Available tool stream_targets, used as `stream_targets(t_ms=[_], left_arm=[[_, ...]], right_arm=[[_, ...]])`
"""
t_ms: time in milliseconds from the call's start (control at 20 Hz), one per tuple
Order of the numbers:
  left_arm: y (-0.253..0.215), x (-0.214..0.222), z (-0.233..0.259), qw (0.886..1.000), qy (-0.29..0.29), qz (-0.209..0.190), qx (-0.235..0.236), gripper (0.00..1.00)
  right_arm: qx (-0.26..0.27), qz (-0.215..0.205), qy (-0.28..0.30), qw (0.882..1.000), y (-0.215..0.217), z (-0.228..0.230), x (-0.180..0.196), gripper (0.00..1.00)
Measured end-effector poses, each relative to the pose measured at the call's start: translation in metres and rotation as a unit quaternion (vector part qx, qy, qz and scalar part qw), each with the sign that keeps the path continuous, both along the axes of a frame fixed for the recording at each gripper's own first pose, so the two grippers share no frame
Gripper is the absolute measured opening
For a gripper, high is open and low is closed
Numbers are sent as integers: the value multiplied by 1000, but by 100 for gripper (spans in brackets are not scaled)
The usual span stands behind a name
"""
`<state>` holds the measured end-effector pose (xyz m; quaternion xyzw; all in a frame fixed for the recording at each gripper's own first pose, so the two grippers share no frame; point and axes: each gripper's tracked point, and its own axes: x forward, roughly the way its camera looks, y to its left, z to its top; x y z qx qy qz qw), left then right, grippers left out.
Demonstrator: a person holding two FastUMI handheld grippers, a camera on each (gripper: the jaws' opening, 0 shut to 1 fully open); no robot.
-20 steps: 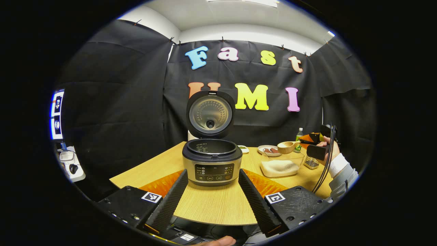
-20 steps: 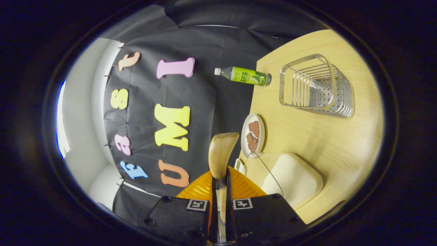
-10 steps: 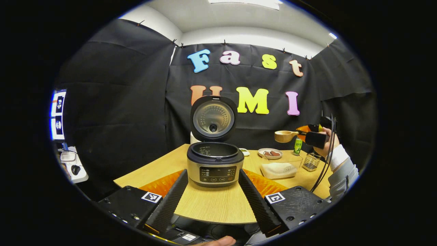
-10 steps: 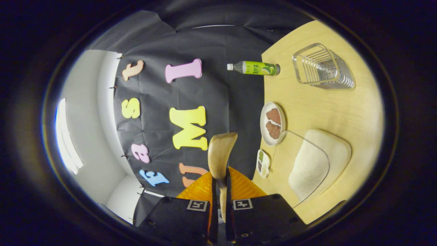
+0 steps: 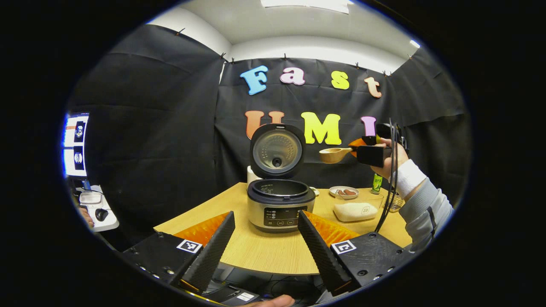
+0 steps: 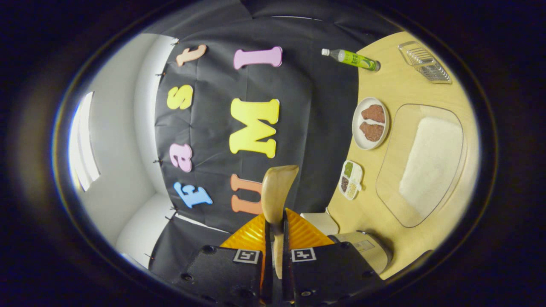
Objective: Close the left gripper, press the button to open the rice cooker; take a wooden spoon from the chopstick holder with the right hand, scoop a spoonful of rice and pour it into the rice cooker, then put the wooden spoon back into the chopstick holder.
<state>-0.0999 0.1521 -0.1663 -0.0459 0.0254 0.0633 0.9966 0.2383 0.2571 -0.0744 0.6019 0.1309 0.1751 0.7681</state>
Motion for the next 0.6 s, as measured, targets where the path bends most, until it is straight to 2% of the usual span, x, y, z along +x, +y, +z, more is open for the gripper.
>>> stream_targets(t_ms=[150, 300, 600], left_arm=[[7, -6, -2, 1000, -1, 1, -9, 95], [13, -8, -5, 1000, -2, 4, -5, 95], [24, -12, -15, 1000, 6, 9, -11, 95]], right_arm=[[-70, -3, -23, 997, 32, 6, -2, 13], [-138, -15, -65, 988, 56, 19, -8, 14], [-269, -11, -121, 956, 103, 19, -14, 14]])
